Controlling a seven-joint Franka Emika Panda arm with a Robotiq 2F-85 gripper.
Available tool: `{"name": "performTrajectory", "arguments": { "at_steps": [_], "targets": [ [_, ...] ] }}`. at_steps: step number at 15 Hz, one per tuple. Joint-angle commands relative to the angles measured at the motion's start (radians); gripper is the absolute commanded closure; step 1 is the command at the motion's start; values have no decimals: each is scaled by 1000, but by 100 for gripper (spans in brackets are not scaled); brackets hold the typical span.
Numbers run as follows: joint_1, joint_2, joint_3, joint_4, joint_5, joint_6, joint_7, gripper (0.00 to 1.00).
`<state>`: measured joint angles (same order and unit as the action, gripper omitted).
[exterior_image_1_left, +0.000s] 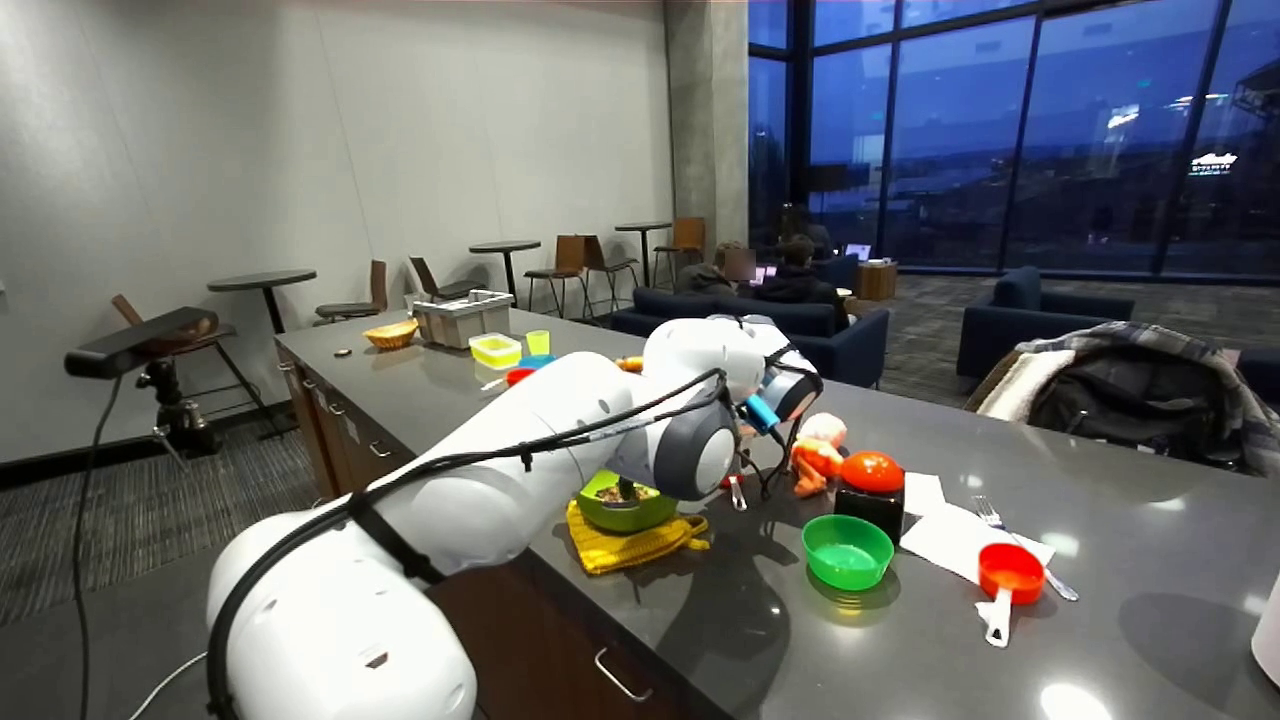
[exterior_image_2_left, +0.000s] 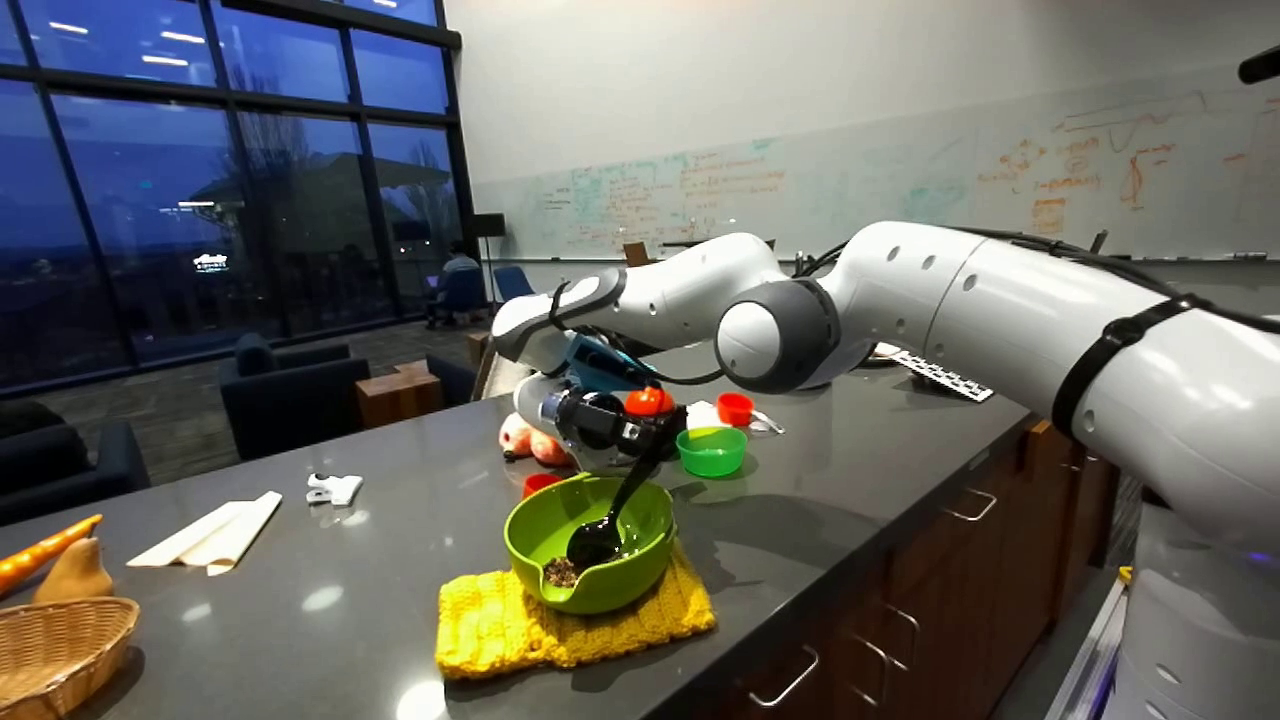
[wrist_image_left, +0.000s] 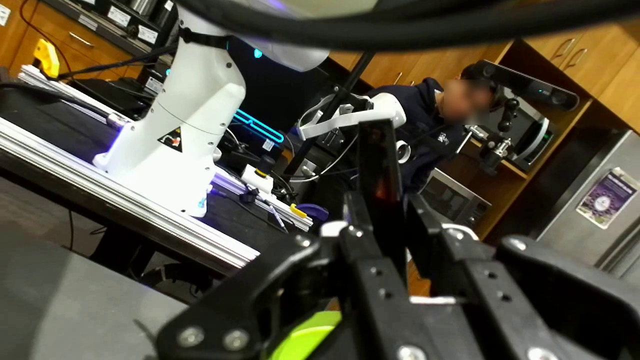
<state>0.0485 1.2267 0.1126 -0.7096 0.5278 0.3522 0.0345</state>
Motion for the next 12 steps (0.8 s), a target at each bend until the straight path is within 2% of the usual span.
{"name": "performTrajectory", "arguments": {
  "at_steps": [1, 8, 12],
  "targets": [
    [-27, -44, -21, -28, -43, 37, -48, 94],
    [-87, -79, -34, -31, -105, 48, -91, 94],
    [-98, -94, -33, -24, -114, 40, -90, 94]
  ]
}}
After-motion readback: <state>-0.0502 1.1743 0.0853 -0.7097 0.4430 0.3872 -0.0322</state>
